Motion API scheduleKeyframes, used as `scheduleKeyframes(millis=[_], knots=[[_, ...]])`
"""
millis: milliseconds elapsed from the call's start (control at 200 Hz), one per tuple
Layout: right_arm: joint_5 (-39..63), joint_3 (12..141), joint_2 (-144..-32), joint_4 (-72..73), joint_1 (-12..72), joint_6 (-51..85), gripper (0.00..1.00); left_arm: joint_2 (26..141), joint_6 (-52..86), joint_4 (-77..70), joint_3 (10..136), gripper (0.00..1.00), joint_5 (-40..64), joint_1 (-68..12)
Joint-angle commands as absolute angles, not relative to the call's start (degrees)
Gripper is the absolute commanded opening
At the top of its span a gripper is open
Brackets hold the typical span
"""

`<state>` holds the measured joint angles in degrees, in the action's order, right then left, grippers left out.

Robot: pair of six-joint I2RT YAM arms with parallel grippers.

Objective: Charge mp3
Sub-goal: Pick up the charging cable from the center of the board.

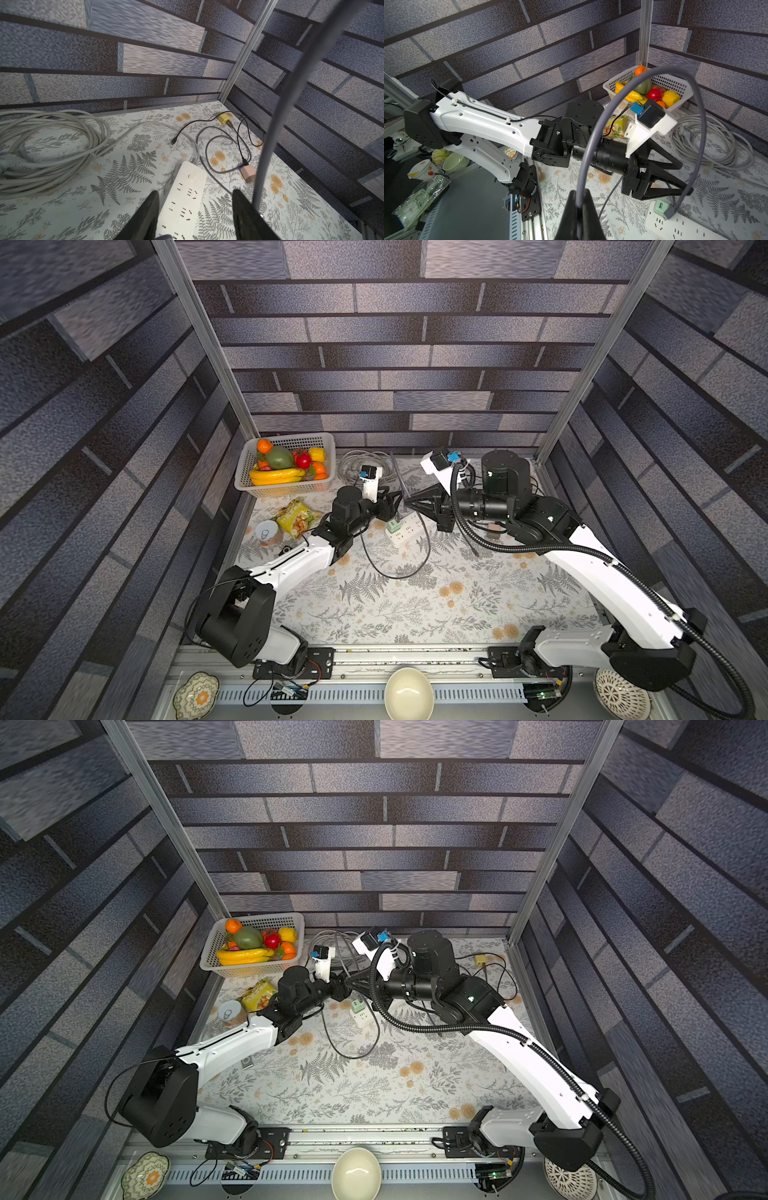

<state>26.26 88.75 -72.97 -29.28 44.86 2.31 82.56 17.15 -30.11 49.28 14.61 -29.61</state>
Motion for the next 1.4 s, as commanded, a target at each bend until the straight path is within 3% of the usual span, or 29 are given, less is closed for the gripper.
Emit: scheduleKeyframes(millis=[0, 286, 581, 842, 1117, 1398], knots=[[27.5, 87.89, -70.93, -27.23, 44.56, 3.25, 0.0, 83.23, 18.23, -34.7, 50.94, 0.58, 18.19, -29.36], [26.87, 87.63, -71.43, -27.51, 44.55, 2.7, 0.0, 83.43, 19.83, -36.7, 50.1, 0.57, 21.68, -29.11], [26.27, 88.33, -71.81, -28.47, 44.44, 2.34, 0.0, 79.2, 28.09, -40.21, 42.97, 0.68, 23.19, -22.58], [26.12, 88.99, -73.03, -28.84, 44.57, 2.27, 0.0, 75.6, 26.04, -41.94, 39.38, 0.79, 30.02, -22.73], [25.88, 89.64, -73.65, -29.54, 44.56, 2.27, 0.0, 76.52, 23.08, -41.48, 40.08, 0.81, 35.49, -24.52], [26.36, 89.21, -73.74, -29.16, 44.58, 2.64, 0.0, 81.53, 20.56, -35.52, 46.48, 0.79, 31.31, -26.81]])
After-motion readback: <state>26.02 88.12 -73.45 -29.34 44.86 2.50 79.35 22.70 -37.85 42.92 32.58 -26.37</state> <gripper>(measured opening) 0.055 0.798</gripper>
